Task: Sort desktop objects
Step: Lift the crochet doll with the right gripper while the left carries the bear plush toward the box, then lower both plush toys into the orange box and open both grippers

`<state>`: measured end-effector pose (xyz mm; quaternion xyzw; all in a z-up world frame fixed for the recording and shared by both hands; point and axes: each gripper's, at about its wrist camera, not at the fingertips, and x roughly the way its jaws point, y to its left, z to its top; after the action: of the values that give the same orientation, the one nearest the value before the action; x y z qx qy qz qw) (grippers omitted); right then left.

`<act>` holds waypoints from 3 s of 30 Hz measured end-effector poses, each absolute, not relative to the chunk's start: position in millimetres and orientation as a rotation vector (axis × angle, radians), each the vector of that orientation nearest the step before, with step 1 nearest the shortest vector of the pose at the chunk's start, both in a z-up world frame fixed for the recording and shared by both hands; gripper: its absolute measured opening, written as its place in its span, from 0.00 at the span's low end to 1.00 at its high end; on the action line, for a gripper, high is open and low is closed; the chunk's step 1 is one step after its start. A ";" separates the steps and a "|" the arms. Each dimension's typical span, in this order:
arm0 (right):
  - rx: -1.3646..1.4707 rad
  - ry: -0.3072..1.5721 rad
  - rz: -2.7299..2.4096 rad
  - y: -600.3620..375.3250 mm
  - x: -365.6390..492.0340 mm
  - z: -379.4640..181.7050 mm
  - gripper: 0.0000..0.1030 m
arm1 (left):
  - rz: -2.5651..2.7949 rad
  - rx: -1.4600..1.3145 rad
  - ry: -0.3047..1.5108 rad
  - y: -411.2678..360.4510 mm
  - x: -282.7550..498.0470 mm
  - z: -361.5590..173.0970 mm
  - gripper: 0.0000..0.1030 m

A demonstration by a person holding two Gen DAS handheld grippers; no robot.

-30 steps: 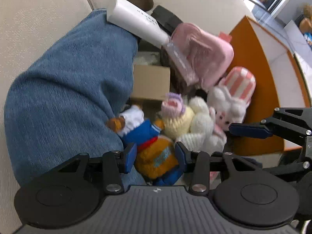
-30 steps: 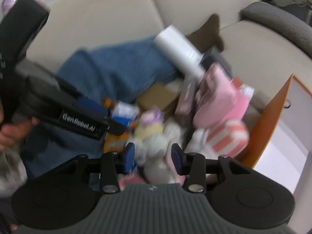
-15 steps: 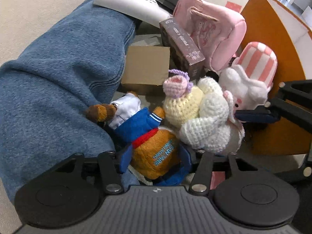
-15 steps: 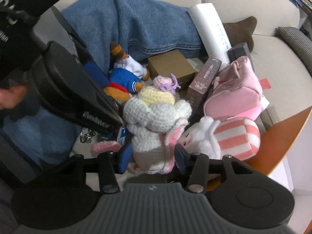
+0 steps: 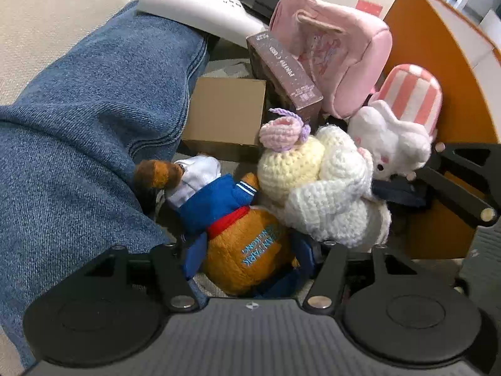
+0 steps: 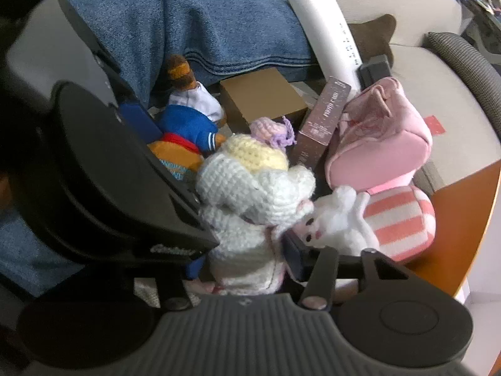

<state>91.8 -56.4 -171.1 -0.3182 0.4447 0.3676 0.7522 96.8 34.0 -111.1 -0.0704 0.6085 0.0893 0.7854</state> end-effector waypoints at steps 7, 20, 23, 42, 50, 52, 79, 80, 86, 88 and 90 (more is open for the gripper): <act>-0.550 0.949 0.810 -88.4 90.7 -132.3 0.36 | 0.111 -0.223 1.285 46.0 90.3 -99.4 0.67; -0.225 0.868 0.727 -156.3 77.6 -34.7 0.35 | 0.130 -0.074 1.286 26.9 97.1 -112.9 0.75; -0.176 0.834 0.661 -172.5 77.5 -21.0 0.36 | 0.131 -0.008 1.256 21.6 92.4 -115.4 0.67; 0.131 0.867 0.276 -273.1 86.0 -40.0 0.36 | -0.115 -0.213 0.963 38.9 41.2 -41.6 0.46; 0.321 0.967 0.197 -307.7 91.8 -68.9 0.36 | -0.432 -0.287 0.791 2.0 65.2 9.8 0.46; 0.370 0.987 0.175 -315.6 92.1 -76.8 0.36 | -0.511 -0.289 0.788 -16.8 77.8 11.8 0.46; 0.377 1.147 0.073 -339.0 103.4 -124.5 0.41 | -0.635 -0.120 1.160 -152.6 172.2 -100.3 0.46; 0.361 1.152 0.070 -338.1 103.9 -123.9 0.41 | -0.640 -0.120 1.165 -153.3 172.0 -101.7 0.46; 0.291 1.158 0.078 -333.2 104.7 -119.3 0.42 | -0.659 -0.107 1.167 -157.5 170.8 -104.3 0.47; 0.269 1.146 0.081 -332.5 103.4 -115.2 0.42 | -0.670 -0.103 1.185 -157.9 172.9 -108.3 0.48; 0.251 1.140 0.090 -332.0 102.2 -111.4 0.41 | -0.668 -0.072 1.191 -159.1 172.5 -110.8 0.50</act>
<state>102.2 -332.0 -111.4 0.1186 0.5381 0.0426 0.8334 172.5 -159.1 -110.8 -0.0332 0.5501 -0.3086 0.7753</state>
